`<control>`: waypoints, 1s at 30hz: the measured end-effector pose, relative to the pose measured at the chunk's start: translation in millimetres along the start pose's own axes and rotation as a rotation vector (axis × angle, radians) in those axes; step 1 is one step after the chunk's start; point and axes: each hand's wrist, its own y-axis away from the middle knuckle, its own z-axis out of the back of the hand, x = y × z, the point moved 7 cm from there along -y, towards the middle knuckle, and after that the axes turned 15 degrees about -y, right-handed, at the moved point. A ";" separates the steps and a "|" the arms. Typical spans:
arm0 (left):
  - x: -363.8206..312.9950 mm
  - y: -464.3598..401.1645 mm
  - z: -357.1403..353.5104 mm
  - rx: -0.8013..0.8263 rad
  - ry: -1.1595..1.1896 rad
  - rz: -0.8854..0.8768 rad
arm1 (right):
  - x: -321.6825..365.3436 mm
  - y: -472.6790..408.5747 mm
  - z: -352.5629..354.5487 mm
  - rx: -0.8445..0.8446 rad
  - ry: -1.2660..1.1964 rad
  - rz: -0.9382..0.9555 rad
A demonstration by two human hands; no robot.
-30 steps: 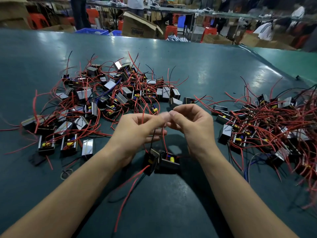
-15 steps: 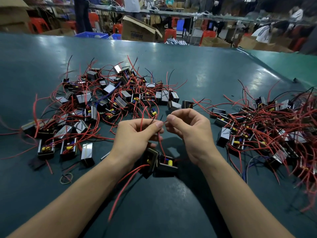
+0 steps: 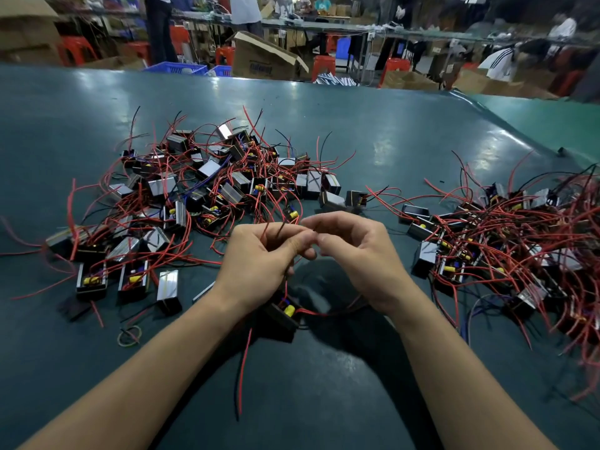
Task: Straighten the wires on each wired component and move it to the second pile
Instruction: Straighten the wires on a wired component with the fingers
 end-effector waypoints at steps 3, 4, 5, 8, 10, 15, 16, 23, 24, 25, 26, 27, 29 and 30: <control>-0.5 -1.5 0.0 0.036 -0.029 -0.032 | -0.1 1.6 -0.1 0.019 -0.100 -0.024; -0.4 -1.9 -0.3 0.048 -0.044 -0.038 | 1.1 2.0 0.1 0.005 -0.085 -0.008; -0.4 -1.8 -0.3 0.060 -0.063 -0.044 | 2.4 2.3 0.0 -0.010 -0.071 0.009; -1.6 -0.6 -0.2 0.064 -0.199 -0.109 | 6.4 2.3 1.3 -0.059 -0.072 0.045; -3.6 1.7 -1.4 0.066 -0.241 -0.139 | 6.3 1.8 1.9 -0.082 -0.106 0.037; -4.3 0.7 -5.7 0.083 -0.027 -0.131 | 1.6 1.8 2.3 -0.136 -0.223 -0.001; -5.4 1.3 -5.0 0.076 -0.019 -0.150 | 0.8 2.0 2.4 -0.142 -0.249 -0.006; -11.9 3.6 4.5 -0.076 -0.131 -0.249 | -5.3 -0.3 6.2 -0.121 -0.443 -0.069; -10.9 3.2 5.9 -0.089 -0.134 -0.233 | -5.2 -0.3 5.4 -0.106 -0.465 -0.076; -9.6 2.4 6.4 -0.087 -0.136 -0.216 | -5.0 -0.2 4.9 -0.096 -0.475 -0.081; -8.6 1.9 6.0 -0.072 -0.136 -0.207 | -4.8 -0.1 4.8 -0.091 -0.472 -0.083; -8.3 1.5 5.3 -0.053 -0.138 -0.206 | -4.6 0.1 5.3 -0.090 -0.464 -0.083; -7.9 1.4 3.4 -0.021 -0.134 -0.204 | -4.5 0.2 6.2 -0.092 -0.439 -0.078; -7.8 1.5 3.0 -0.017 -0.133 -0.201 | -4.6 0.3 6.4 -0.094 -0.422 -0.077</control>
